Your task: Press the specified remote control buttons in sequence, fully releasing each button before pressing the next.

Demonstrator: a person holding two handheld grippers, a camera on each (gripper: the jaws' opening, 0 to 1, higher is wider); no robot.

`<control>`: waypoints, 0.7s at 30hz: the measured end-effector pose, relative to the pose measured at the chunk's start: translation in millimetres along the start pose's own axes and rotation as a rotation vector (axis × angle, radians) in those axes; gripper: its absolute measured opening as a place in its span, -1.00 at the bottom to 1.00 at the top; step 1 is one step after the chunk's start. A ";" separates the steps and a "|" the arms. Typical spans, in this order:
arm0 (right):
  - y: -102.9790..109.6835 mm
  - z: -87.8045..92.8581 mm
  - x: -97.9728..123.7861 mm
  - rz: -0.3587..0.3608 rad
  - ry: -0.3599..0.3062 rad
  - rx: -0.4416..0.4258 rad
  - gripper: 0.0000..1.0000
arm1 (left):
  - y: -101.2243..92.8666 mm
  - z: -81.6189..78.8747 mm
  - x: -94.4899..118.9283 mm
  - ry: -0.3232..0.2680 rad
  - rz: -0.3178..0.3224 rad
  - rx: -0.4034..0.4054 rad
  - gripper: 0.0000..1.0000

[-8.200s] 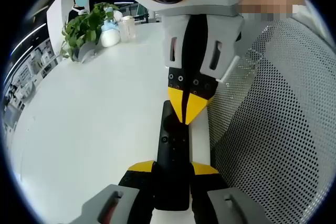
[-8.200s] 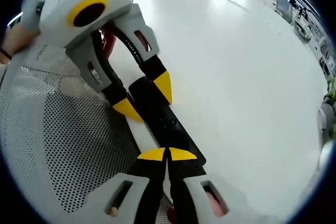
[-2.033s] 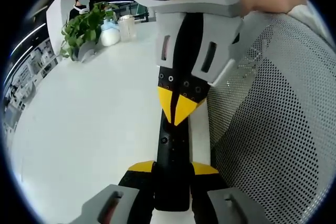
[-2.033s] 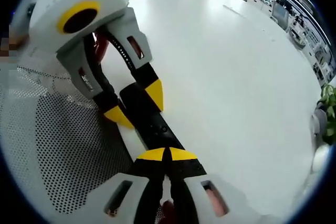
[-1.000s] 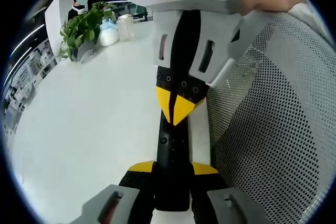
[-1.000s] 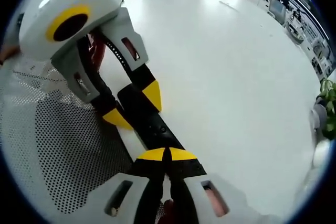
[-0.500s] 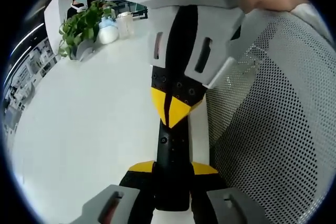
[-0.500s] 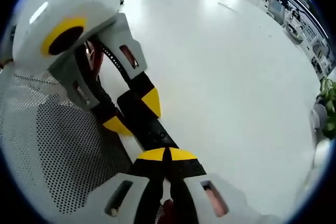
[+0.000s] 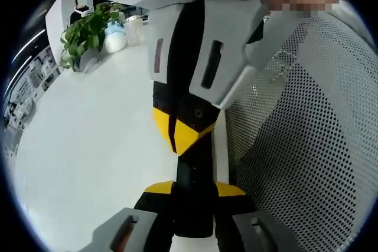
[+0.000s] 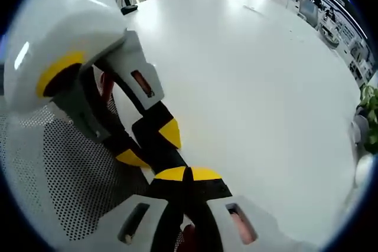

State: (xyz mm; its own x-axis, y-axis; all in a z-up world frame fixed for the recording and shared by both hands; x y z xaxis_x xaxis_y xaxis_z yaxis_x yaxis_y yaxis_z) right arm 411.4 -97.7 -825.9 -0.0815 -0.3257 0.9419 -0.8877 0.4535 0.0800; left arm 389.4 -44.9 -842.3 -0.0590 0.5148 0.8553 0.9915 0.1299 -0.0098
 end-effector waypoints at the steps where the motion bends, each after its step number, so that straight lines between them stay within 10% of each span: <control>1: 0.5 0.9 -0.7 -0.006 0.006 -0.004 -1.00 | 0.0 0.1 0.0 0.001 0.000 -0.001 -0.52; 21: 4.0 1.5 -7.3 0.030 0.020 0.047 -1.00 | 0.5 -0.3 -0.4 -0.009 -0.001 0.002 -0.52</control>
Point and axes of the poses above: the point that each gripper's makers call its tool centre point, and the gripper's own axes: x roughly backward along the fingers, y roughly to its left, z roughly out of its underside, the point moved 4 cm from there along x, roughly backward along the fingers, and after that the axes turned 5 degrees about y, right-handed, at the moved point
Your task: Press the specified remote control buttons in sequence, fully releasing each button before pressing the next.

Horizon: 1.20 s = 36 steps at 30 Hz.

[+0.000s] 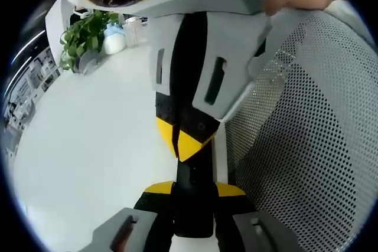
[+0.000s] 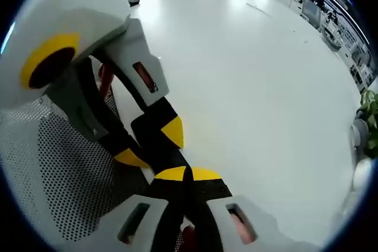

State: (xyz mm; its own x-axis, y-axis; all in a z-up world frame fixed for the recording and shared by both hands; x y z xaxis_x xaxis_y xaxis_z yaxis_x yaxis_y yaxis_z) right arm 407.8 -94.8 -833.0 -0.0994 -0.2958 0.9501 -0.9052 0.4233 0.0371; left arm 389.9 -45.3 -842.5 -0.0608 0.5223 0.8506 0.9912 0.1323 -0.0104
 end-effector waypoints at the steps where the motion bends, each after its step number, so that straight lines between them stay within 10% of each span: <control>1: -0.3 -0.4 0.1 0.003 0.003 0.000 -1.00 | 0.0 0.0 0.0 -0.001 0.000 0.001 -0.52; 36: 0.5 3.6 3.1 -0.060 0.007 -0.098 -1.00 | 0.1 0.5 -0.4 -0.021 -0.001 0.010 -0.51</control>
Point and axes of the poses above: the point that each gripper's makers call its tool centre point, and the gripper's own axes: x roughly backward along the fingers, y roughly to its left, z roughly out of its underside, the point moved 4 cm from there along x, roughly backward along the fingers, and after that the axes turned 5 degrees about y, right-handed, at the moved point
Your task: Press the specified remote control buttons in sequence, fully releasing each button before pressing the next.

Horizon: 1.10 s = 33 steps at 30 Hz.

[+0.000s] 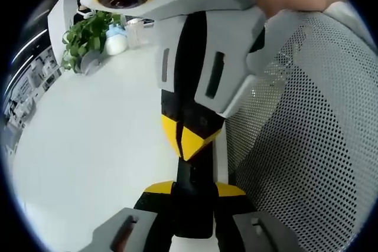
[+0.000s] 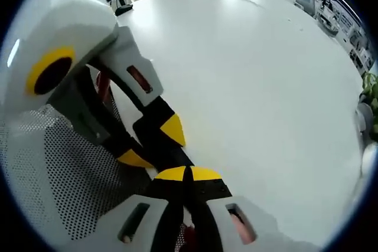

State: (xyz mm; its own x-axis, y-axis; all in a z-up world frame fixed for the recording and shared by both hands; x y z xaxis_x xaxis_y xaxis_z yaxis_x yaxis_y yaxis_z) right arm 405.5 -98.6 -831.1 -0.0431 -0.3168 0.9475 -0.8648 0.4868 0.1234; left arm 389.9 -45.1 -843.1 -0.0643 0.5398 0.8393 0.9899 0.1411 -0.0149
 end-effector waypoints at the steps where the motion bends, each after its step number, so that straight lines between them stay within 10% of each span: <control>1: 0.2 0.1 0.2 0.000 0.001 0.006 -1.00 | 0.0 0.0 0.0 0.000 0.000 0.000 -0.51; 33: 9.5 4.9 1.7 -0.012 0.016 0.081 -1.00 | -0.1 0.0 0.1 -0.004 0.000 -0.003 -0.51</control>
Point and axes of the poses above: the point that each gripper's makers call its tool centre point, and the gripper's own axes: x roughly backward along the fingers, y roughly to its left, z roughly out of its underside, the point moved 4 cm from there along x, roughly backward along the fingers, and after that the axes turned 5 degrees about y, right-handed, at the moved point
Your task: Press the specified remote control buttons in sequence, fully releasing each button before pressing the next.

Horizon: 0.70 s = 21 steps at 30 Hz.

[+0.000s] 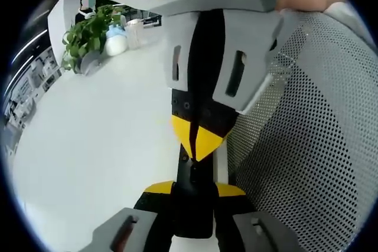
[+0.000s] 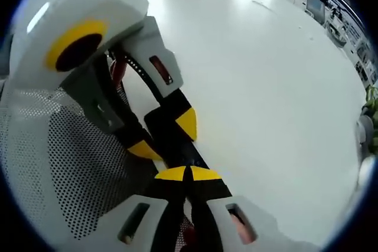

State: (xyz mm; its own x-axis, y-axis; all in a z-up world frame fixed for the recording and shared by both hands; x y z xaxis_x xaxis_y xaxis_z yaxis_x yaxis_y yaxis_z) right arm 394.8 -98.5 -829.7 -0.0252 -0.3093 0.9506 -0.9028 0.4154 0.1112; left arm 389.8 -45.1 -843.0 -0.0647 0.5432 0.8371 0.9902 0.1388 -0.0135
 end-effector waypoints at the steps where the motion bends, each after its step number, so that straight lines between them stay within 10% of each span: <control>1: 0.7 -0.1 -0.3 0.004 0.004 0.014 -1.00 | 0.0 -0.1 0.1 0.000 0.000 0.000 -0.51; 21: -0.6 -0.5 0.5 -0.017 -0.001 -0.017 -1.00 | 0.3 0.7 0.3 -0.013 0.000 0.003 -0.51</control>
State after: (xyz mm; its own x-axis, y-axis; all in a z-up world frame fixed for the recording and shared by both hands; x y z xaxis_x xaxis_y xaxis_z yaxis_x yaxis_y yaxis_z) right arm 395.5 -98.4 -829.2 -0.0102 -0.3177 0.9481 -0.8956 0.4246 0.1326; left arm 390.0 -44.3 -843.1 -0.0666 0.5537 0.8300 0.9898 0.1417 -0.0151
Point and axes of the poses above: the point that each gripper's makers call its tool centre point, and the gripper's own axes: x roughly backward along the fingers, y roughly to its left, z roughly out of its underside, the point moved 4 cm from there along x, roughly backward along the fingers, and after that the axes turned 5 degrees about y, right-handed, at the moved point
